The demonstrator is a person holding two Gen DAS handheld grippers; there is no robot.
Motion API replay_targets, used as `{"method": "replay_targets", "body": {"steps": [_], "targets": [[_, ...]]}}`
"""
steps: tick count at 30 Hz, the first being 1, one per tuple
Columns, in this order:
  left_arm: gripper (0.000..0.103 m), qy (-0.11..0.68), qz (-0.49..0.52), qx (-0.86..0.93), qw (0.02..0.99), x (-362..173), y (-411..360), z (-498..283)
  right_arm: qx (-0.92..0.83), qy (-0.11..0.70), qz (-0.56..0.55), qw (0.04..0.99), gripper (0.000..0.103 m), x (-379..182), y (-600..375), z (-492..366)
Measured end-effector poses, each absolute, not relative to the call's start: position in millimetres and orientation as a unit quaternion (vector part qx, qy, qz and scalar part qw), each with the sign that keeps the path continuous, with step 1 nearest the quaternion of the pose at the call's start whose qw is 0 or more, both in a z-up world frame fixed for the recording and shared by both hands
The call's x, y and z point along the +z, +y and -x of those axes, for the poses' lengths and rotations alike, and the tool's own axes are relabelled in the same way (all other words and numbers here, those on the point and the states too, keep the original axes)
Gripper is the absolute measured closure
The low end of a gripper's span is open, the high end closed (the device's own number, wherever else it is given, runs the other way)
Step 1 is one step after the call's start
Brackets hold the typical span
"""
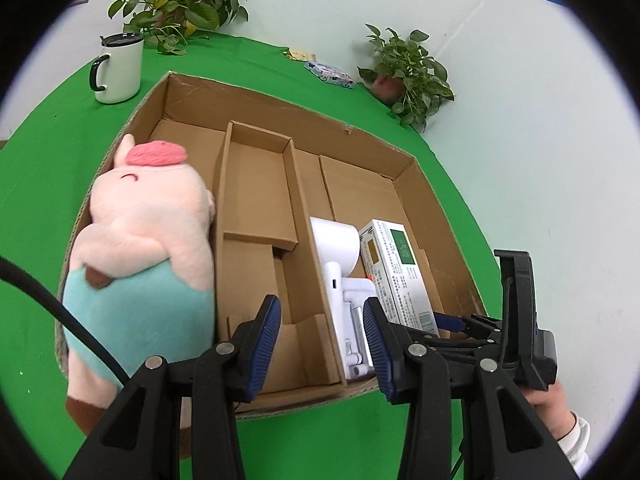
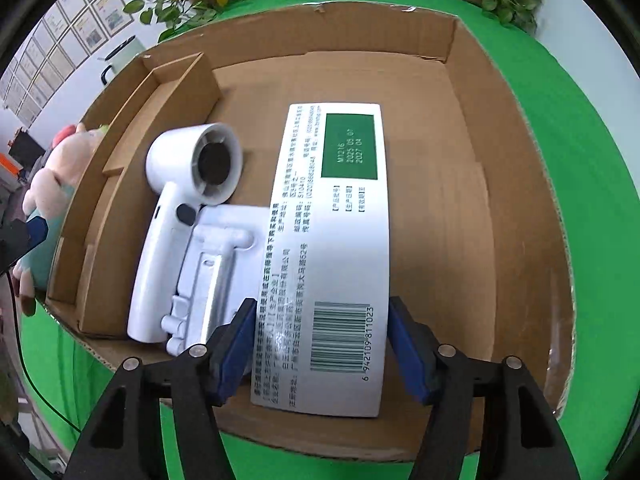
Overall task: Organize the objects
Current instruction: 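Lower the medicine box beside the phone stand and open the right gripper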
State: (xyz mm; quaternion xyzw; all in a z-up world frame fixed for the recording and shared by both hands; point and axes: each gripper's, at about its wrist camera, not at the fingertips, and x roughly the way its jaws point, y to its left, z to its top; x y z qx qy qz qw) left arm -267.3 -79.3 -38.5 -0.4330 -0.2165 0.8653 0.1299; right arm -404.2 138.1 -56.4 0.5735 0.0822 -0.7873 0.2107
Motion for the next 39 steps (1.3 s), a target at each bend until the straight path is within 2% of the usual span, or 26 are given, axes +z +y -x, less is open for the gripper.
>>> {"method": "replay_targets", "body": {"steps": [2, 5, 10, 13, 14, 16, 20, 24, 28, 39], "targets": [[0.062, -0.216, 0.431, 0.866, 0.130, -40, -83, 264, -0.784, 0.077, -0.577, 0.215, 0.025, -56, 138, 403], [0.062, -0.218, 0.428, 0.868, 0.129, -42, -85, 260, -0.808, 0.096, -0.543, 0.207, 0.021, -38, 137, 395], [0.062, -0.223, 0.426, 0.867, 0.129, -47, -90, 253, -0.838, 0.091, -0.482, 0.238, 0.021, 0, 121, 385], [0.062, -0.224, 0.426, 0.867, 0.130, -50, -91, 249, -0.836, 0.084, -0.481, 0.250, 0.026, 2, 103, 388], [0.062, -0.225, 0.427, 0.866, 0.130, -51, -91, 248, -0.831, 0.080, -0.488, 0.253, 0.033, -1, 98, 391], [0.062, -0.225, 0.429, 0.865, 0.130, -54, -92, 246, -0.820, 0.075, -0.506, 0.256, 0.041, -11, 85, 396], [0.062, -0.225, 0.430, 0.864, 0.131, -55, -94, 242, -0.813, 0.091, -0.515, 0.255, 0.051, -29, 63, 400], [0.062, -0.229, 0.430, 0.864, 0.130, -56, -97, 241, -0.806, 0.097, -0.520, 0.267, 0.053, -44, 49, 400], [0.062, -0.227, 0.430, 0.864, 0.129, -55, -97, 239, -0.805, 0.133, -0.506, 0.279, 0.061, -49, 39, 393], [0.062, -0.221, 0.430, 0.867, 0.123, -52, -92, 238, -0.805, 0.138, -0.506, 0.275, 0.061, -46, 46, 388]]}}
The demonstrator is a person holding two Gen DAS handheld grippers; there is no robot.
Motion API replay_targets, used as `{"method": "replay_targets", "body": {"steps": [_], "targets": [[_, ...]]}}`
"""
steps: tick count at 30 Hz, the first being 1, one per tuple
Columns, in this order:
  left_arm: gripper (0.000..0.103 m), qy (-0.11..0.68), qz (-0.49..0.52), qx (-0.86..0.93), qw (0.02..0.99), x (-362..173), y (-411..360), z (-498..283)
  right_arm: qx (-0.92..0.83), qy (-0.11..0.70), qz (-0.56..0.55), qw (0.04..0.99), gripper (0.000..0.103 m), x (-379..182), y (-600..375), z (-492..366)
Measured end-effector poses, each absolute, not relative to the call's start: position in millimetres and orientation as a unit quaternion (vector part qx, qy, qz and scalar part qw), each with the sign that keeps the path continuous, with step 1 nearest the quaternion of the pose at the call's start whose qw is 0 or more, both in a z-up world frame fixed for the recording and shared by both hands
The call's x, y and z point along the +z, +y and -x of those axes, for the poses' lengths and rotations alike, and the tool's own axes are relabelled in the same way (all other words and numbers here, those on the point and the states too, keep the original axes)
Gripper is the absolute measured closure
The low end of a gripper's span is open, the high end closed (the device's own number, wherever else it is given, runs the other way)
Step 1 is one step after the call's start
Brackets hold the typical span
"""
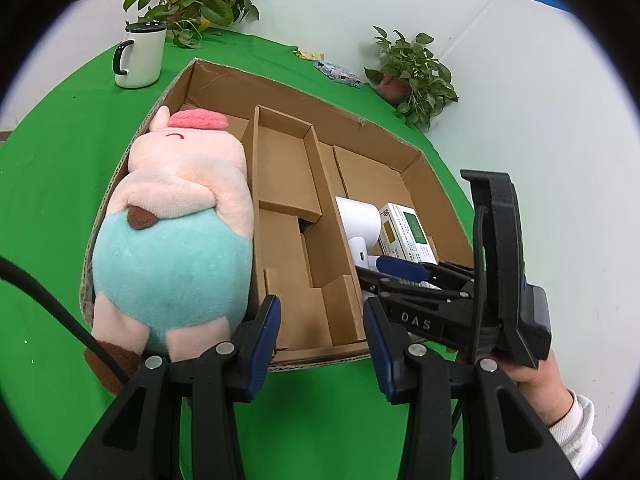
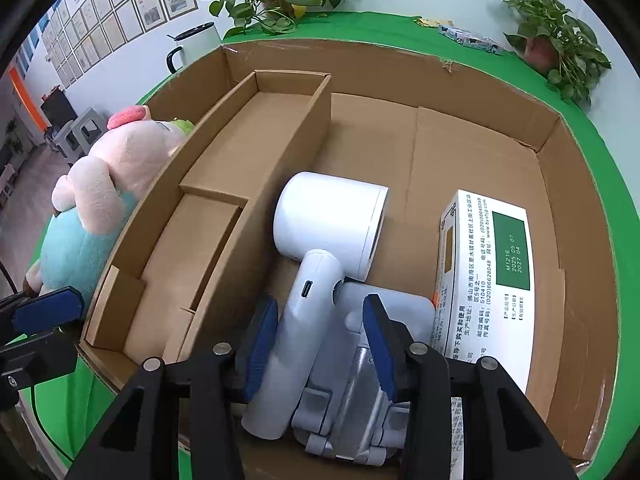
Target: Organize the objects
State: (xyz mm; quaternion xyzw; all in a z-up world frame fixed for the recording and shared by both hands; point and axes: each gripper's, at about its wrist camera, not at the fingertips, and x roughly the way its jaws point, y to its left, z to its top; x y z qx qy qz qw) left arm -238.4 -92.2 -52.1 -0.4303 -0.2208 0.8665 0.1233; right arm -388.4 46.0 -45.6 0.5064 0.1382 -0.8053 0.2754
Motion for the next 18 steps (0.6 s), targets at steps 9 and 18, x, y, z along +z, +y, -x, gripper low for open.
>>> {"method": "replay_targets", "body": {"steps": [9, 18], "targets": [[0.034, -0.159, 0.354, 0.919, 0.072, -25, -79, 223, -0.879, 0.100, -0.395, 0.248, 0.001, -4, 81, 339], [0.024, -0.041, 0.293, 0.955, -0.009, -49, -44, 218, -0.932, 0.069, -0.299, 0.190, 0.001, -10, 142, 288]]}}
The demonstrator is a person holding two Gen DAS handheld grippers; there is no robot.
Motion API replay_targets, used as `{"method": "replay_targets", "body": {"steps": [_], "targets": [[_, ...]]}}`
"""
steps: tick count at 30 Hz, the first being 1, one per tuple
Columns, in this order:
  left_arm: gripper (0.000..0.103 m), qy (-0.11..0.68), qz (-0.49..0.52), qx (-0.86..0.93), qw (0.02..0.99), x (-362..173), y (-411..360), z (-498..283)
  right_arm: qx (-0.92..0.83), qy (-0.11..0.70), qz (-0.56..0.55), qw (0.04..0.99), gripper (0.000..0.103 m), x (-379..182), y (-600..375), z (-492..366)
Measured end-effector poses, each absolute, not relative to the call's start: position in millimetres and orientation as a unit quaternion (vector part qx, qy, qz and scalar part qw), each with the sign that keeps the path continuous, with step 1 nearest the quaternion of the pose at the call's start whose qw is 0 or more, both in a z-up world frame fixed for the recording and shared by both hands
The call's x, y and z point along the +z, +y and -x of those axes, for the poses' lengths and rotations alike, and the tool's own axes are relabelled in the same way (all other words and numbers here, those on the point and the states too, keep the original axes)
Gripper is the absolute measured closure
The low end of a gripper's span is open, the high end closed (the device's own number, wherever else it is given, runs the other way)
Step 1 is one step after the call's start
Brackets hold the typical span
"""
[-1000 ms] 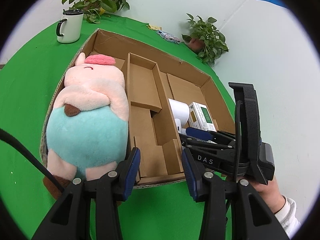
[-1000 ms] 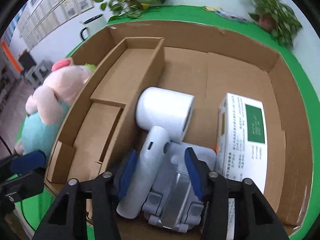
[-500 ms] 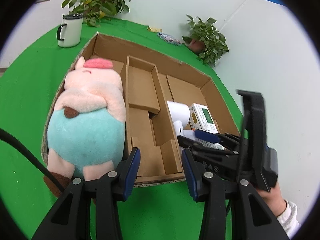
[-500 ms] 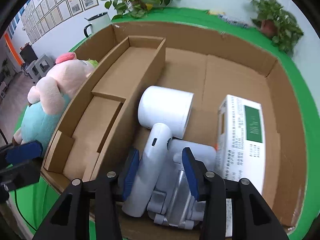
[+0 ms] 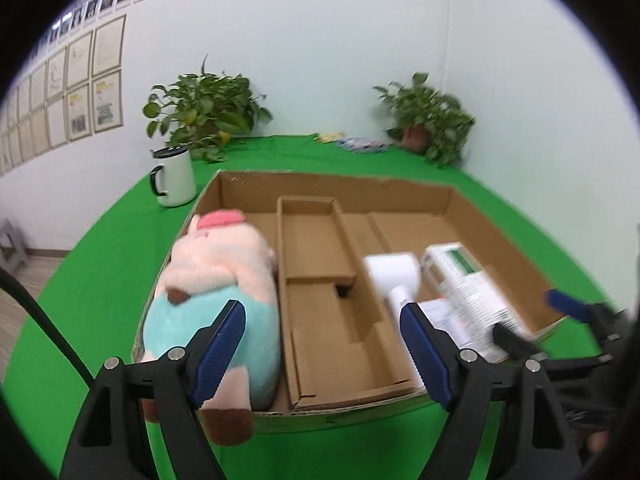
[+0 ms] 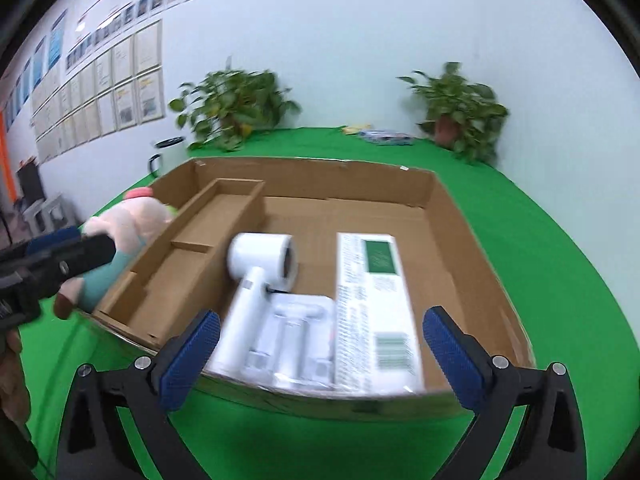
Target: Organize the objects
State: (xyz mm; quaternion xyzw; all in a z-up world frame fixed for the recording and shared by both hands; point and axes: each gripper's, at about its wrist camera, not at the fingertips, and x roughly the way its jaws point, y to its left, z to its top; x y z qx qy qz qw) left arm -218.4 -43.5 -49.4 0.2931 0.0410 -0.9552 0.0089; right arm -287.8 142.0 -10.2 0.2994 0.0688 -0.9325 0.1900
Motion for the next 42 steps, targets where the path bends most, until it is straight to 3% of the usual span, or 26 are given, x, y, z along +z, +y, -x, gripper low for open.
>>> {"method": "replay_targets", "body": {"steps": [14, 18, 42], "targets": [[0.020, -0.030, -0.248, -0.966, 0.065, -81, -10, 211, -0.946, 0.063, -0.261, 0.180, 0.000, -41, 148, 276], [0.015, -0.025, -0.251, -0.966, 0.061, -82, -10, 211, -0.946, 0.062, -0.261, 0.180, 0.000, -41, 147, 276], [0.013, -0.026, -0.253, -0.965, 0.061, -82, -9, 213, -0.946, 0.061, -0.261, 0.180, 0.000, -40, 147, 275]]}}
